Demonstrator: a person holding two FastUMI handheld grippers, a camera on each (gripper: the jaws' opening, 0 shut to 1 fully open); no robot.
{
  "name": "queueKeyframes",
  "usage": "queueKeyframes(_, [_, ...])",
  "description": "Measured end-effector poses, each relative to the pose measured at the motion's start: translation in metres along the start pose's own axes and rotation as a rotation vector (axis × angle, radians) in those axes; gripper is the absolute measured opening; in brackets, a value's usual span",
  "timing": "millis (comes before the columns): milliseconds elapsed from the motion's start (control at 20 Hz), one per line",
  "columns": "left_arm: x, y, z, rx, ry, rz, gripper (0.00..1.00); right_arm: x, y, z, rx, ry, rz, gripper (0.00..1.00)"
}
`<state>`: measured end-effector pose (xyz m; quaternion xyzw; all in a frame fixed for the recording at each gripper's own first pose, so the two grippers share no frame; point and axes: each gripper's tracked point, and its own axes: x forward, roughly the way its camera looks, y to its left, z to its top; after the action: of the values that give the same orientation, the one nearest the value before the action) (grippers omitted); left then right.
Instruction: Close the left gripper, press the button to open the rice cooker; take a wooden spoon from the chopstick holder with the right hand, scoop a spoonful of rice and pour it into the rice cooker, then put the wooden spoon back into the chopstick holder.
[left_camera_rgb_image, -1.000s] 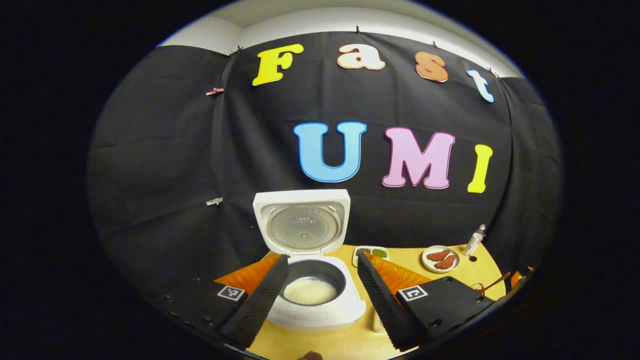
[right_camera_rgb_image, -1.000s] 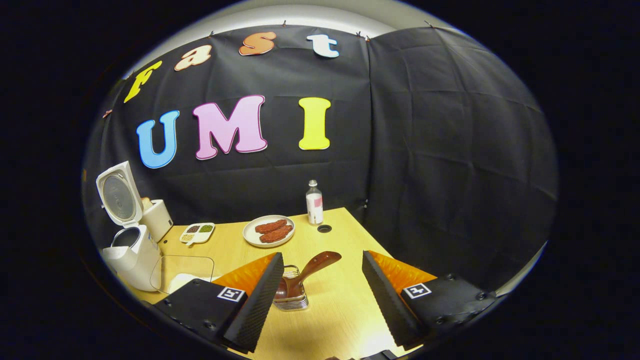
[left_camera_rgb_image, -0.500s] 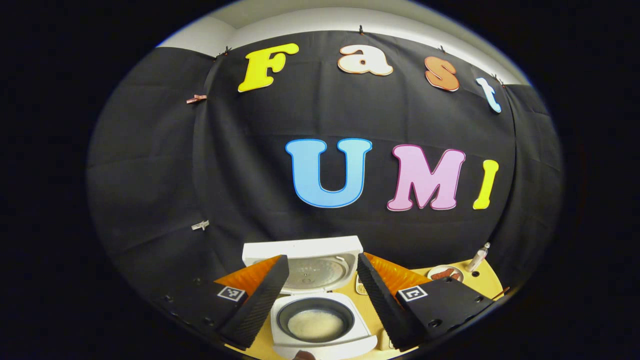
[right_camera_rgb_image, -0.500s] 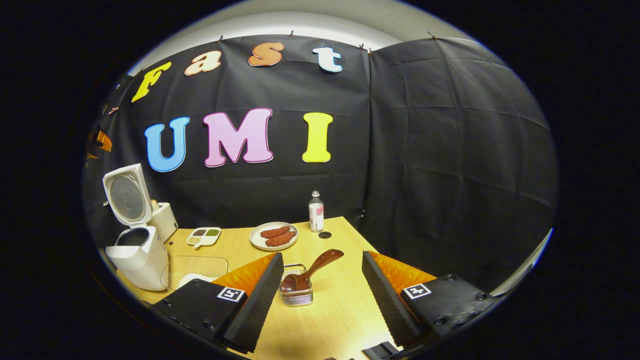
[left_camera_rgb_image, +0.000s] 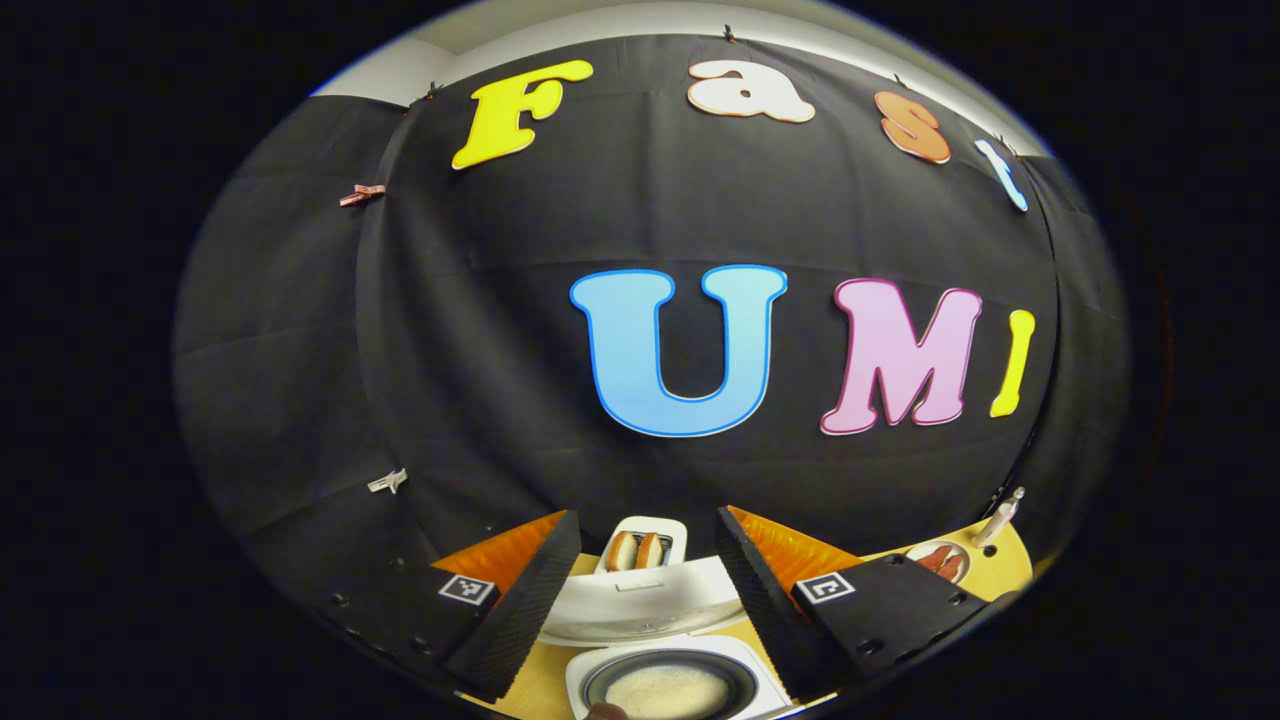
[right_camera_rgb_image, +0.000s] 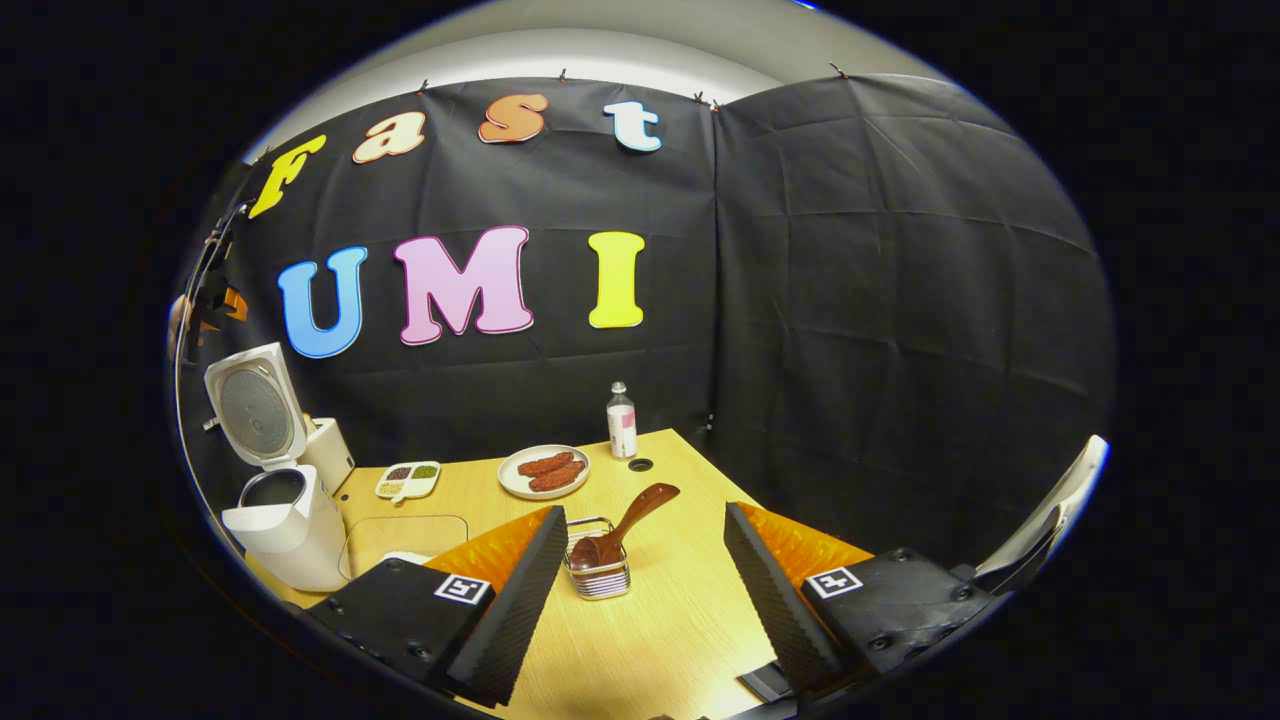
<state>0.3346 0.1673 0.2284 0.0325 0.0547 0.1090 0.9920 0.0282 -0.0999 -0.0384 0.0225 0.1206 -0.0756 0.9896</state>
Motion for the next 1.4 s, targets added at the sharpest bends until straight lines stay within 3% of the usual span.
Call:
queueKeyframes(300, [0.045,-0.01,-0.033,-0.089,0.07,-0.042,0.94,-0.013,0.018,-0.016,0.011,0.041,0.03,0.98])
queueKeyframes(600, [0.049,-0.011,-0.054,-0.108,0.154,-0.012,0.97,-0.015,0.028,-0.023,-0.015,0.047,0.061,0.98])
queueKeyframes(900, [0.011,-0.021,-0.073,-0.113,0.207,-0.028,0.99,-0.011,0.044,-0.036,-0.071,0.057,0.143,0.98])
queueKeyframes(1050, [-0.014,-0.028,-0.091,-0.123,0.242,-0.038,0.99,-0.004,0.057,-0.044,-0.035,0.098,0.193,0.99])
queueKeyframes(1400, [-0.066,-0.041,-0.151,-0.148,0.293,-0.043,0.98,0.019,0.078,-0.036,-0.027,0.074,0.285,0.98])
